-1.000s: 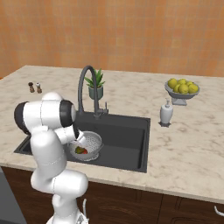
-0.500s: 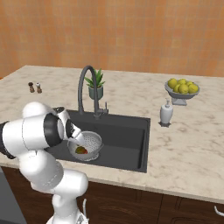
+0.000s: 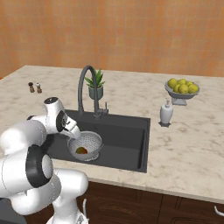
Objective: Put the colander in the sink, put the apple, mango in the colander, and turn on the sink faucet and pour water over the colander.
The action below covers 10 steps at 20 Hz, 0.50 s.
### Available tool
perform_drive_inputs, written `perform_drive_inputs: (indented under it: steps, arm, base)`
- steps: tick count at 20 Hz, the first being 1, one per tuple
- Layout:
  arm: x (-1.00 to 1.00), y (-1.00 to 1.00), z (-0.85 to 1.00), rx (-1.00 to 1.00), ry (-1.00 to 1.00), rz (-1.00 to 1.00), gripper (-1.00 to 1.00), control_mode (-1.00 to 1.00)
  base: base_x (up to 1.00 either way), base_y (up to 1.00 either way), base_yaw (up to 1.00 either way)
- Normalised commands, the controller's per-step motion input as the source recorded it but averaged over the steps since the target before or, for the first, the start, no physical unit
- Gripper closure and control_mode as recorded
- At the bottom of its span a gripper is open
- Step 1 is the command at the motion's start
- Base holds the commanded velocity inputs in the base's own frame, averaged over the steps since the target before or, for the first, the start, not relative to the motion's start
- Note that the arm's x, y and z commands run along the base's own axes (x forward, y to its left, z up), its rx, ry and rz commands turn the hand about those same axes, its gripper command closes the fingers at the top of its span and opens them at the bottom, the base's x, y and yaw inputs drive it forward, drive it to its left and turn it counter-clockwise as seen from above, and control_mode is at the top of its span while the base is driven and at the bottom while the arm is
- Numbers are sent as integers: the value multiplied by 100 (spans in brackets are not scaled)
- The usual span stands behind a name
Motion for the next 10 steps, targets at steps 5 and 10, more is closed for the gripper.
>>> perform_drive_inputs:
  steps: [5, 10]
  arm:
    - [-72, -6, 50, 0, 0, 7, -100, -100]
    - [-73, -79, 30, 3, -5, 13, -100, -100]
  base:
    - [0, 0, 0]
    - [0, 0, 0]
